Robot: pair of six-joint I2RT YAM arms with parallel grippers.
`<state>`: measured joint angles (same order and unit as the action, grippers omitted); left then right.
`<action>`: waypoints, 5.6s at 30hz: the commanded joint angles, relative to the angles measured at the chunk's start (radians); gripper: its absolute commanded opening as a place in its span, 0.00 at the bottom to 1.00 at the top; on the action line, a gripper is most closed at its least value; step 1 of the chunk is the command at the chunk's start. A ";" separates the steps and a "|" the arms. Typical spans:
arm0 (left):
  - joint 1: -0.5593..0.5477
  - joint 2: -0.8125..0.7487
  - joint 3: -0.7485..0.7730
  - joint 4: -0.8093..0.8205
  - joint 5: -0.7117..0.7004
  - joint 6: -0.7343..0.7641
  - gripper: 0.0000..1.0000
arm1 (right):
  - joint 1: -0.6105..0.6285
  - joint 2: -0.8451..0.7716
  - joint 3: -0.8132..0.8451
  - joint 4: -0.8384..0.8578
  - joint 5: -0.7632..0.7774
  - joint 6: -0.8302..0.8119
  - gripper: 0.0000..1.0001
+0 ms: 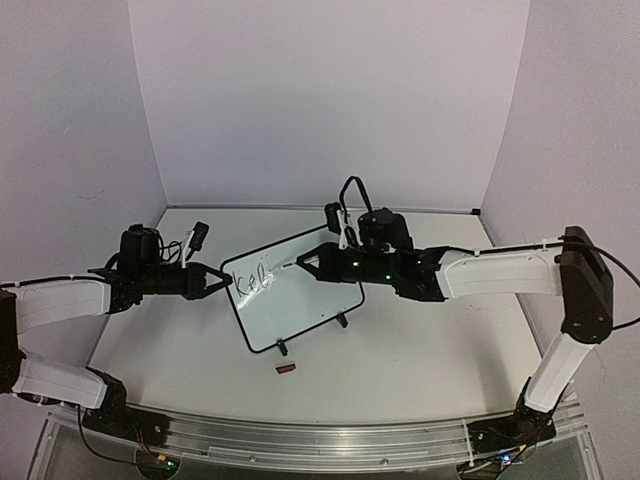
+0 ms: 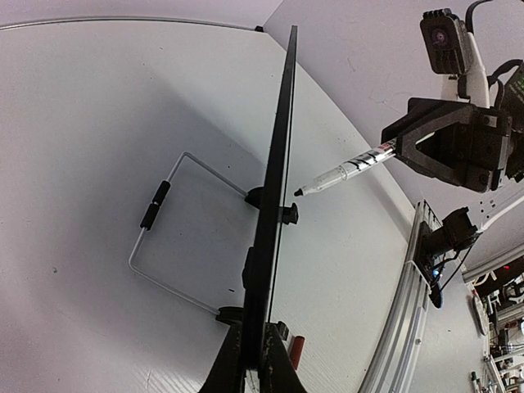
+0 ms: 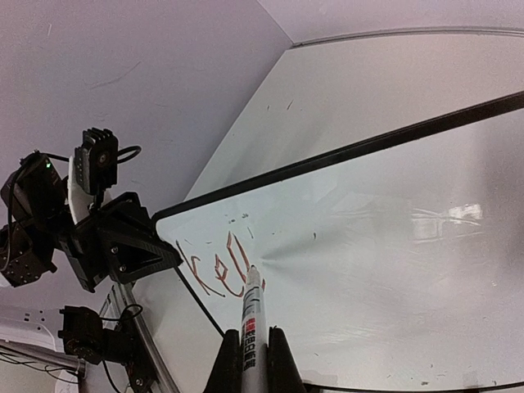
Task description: Write a sentence on the whiteboard
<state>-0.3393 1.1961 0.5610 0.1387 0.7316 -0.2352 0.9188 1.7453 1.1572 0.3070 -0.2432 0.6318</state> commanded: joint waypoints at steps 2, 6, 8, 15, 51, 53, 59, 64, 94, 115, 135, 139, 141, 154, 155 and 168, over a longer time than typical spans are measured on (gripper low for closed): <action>0.007 -0.012 0.023 -0.024 -0.065 0.040 0.00 | -0.001 -0.003 0.035 0.021 0.009 -0.013 0.00; 0.007 -0.013 0.023 -0.024 -0.066 0.042 0.00 | -0.005 0.015 0.048 0.021 0.008 -0.014 0.00; 0.008 -0.012 0.023 -0.025 -0.066 0.042 0.00 | -0.009 0.021 0.052 0.022 0.004 -0.012 0.00; 0.008 -0.009 0.025 -0.023 -0.065 0.043 0.00 | -0.017 0.039 0.067 0.025 -0.006 -0.008 0.00; 0.007 -0.020 0.027 -0.031 -0.071 0.045 0.00 | -0.020 -0.058 -0.065 0.056 -0.098 0.053 0.00; 0.008 -0.020 0.026 -0.031 -0.072 0.043 0.00 | -0.021 -0.077 -0.065 0.057 -0.095 0.050 0.00; 0.007 -0.015 0.028 -0.028 -0.069 0.045 0.00 | -0.022 -0.102 -0.060 0.057 -0.068 0.037 0.00; 0.008 -0.013 0.028 -0.029 -0.068 0.045 0.00 | -0.028 -0.079 -0.032 0.057 -0.069 0.026 0.00; 0.008 -0.011 0.027 -0.032 -0.077 0.050 0.00 | -0.051 0.063 0.067 0.098 -0.078 0.020 0.00; 0.008 -0.012 0.030 -0.036 -0.078 0.053 0.00 | -0.062 0.002 -0.014 0.098 -0.013 0.029 0.00; 0.007 -0.014 0.030 -0.037 -0.078 0.051 0.00 | -0.061 0.034 -0.018 0.087 -0.095 0.038 0.00; 0.008 -0.012 0.031 -0.036 -0.078 0.051 0.00 | -0.057 0.048 -0.012 0.087 -0.108 0.041 0.00; 0.008 -0.012 0.031 -0.037 -0.077 0.051 0.00 | -0.057 0.053 -0.010 0.086 -0.110 0.042 0.00; 0.007 -0.015 0.031 -0.039 -0.078 0.051 0.00 | -0.053 -0.011 -0.027 0.100 -0.108 0.042 0.00; 0.008 -0.016 0.030 -0.039 -0.079 0.051 0.00 | -0.053 -0.039 -0.038 0.101 -0.100 0.038 0.00; 0.008 -0.016 0.031 -0.040 -0.077 0.051 0.00 | -0.083 -0.126 -0.098 0.063 -0.032 0.007 0.00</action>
<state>-0.3393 1.1923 0.5625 0.1287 0.7300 -0.2317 0.8490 1.6067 1.0745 0.3739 -0.3003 0.6532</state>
